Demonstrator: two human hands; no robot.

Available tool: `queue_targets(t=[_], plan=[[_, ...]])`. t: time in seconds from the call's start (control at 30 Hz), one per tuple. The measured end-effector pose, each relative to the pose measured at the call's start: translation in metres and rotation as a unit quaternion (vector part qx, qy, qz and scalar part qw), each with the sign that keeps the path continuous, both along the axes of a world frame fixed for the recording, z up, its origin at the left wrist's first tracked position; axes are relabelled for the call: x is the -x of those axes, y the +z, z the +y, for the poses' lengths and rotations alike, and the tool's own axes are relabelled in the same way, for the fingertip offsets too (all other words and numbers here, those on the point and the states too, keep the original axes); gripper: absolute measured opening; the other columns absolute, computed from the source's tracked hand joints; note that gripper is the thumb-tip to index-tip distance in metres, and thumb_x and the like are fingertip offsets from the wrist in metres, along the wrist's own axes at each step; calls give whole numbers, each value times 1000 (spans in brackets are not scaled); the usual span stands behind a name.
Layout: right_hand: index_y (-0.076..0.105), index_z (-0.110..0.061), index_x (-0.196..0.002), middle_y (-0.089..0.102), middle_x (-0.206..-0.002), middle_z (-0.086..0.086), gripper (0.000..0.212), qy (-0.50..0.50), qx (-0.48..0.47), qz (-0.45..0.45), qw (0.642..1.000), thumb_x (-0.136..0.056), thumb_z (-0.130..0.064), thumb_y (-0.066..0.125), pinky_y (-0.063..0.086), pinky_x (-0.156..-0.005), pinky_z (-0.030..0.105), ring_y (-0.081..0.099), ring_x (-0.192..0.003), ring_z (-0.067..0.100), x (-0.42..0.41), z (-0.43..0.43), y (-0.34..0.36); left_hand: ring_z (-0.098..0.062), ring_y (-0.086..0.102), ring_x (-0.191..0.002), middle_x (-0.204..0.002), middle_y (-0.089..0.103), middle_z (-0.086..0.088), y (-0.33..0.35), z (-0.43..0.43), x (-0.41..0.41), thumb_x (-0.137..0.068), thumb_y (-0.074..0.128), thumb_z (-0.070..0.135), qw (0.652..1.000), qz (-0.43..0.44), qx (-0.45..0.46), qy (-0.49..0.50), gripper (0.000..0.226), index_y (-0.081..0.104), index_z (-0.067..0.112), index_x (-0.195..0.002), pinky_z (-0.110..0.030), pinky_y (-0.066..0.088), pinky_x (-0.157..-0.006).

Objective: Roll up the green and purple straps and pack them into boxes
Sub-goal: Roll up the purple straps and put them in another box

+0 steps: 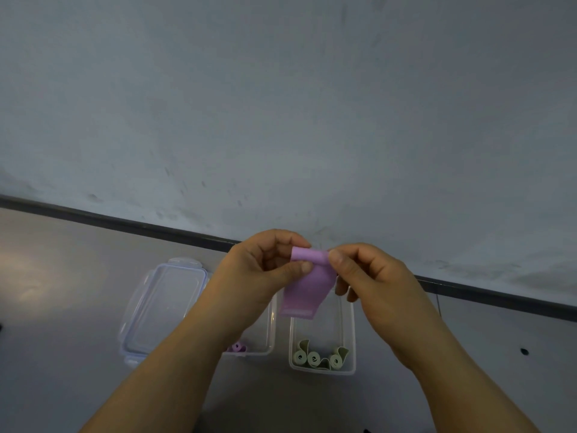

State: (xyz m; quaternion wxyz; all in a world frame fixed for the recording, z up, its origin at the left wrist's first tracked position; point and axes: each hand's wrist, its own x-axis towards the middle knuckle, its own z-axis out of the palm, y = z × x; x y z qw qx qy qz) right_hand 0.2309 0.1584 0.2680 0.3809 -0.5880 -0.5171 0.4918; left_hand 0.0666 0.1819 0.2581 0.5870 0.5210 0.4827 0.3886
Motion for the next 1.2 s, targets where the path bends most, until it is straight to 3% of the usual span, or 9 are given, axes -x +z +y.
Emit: queue_targets(t=[0.1, 0.23, 0.33, 0.43, 0.53, 0.63, 0.83, 0.97, 1.2], plan=[[65, -26, -88, 61, -61, -20, 12, 8, 1, 3, 1000, -85, -31, 55, 43, -54, 7, 55, -56, -5, -1, 1, 0, -12, 68, -78, -82, 74, 1, 0, 0, 0, -75, 66, -1, 999, -22, 21, 10, 24, 67, 18, -91, -23, 57, -72], [65, -28, -90, 64, -64, -17, 10, 5, -4, 27, 1000, -83, -25, 59, 43, -55, 8, 56, -57, -4, -2, 1, -1, -17, 69, -81, -87, 74, -7, 0, 0, 0, -61, 70, 19, 993, -66, 96, -3, 40, 65, 15, -100, -32, 57, -76], [65, -28, -90, 65, -65, -18, 12, 7, -9, 49, 999, -82, -19, 62, 42, -54, 7, 56, -58, -6, -2, 1, 0, -15, 70, -79, -85, 74, -5, 0, 0, 1, -59, 68, 27, 992, -56, 110, -22, 43, 66, 10, -98, -26, 58, -71], [66, -30, -88, 67, -70, -16, 17, 12, -15, 47, 999, -79, -15, 66, 44, -56, 8, 57, -60, -4, -2, 0, -1, -15, 69, -76, -83, 73, -7, 0, 0, 1, -59, 68, 24, 988, -86, 126, -9, 38, 68, 7, -93, -26, 58, -70], [66, -32, -85, 69, -78, -13, 23, 30, -23, 25, 999, -74, -12, 72, 53, -66, 21, 59, -71, 11, -2, 0, -2, -19, 69, -82, -91, 73, -11, 0, 2, 4, -62, 67, 19, 987, -90, 131, -20, 37, 68, 4, -96, -28, 57, -74], [64, -33, -86, 64, -75, -20, 25, 64, -22, -13, 998, -68, -19, 75, 51, -67, 22, 54, -67, 4, -4, -1, 1, -24, 67, -90, -101, 71, -16, 0, 4, 10, -67, 71, 17, 985, -72, 150, -55, 36, 68, 2, -100, -33, 55, -82], [46, -60, -116, 59, -89, -17, 72, 226, 25, -64, 972, -57, -35, 81, 52, -71, 26, 54, -73, 8, -10, -7, 9, -17, 68, -78, -85, 71, -9, 5, 4, 21, -70, 64, 9, 956, -85, 216, -180, 15, 74, 12, -81, -24, 54, -66], [45, -52, -119, 53, -106, -33, 74, 289, 4, -87, 954, -63, -21, 82, 51, -69, 21, 54, -84, -3, -6, -9, 12, -13, 68, -76, -83, 71, -5, 7, 2, 21, -73, 62, 6, 937, -71, 229, -254, 16, 74, 13, -81, -20, 53, -65], [53, -43, -110, 54, -103, -27, 64, 295, 6, -104, 950, -58, -25, 85, 50, -67, 19, 54, -82, -5, -6, -10, 17, -10, 67, -68, -75, 71, -2, 4, 1, 19, -73, 61, 5, 925, -70, 242, -284, 17, 75, 14, -73, -17, 51, -59]])
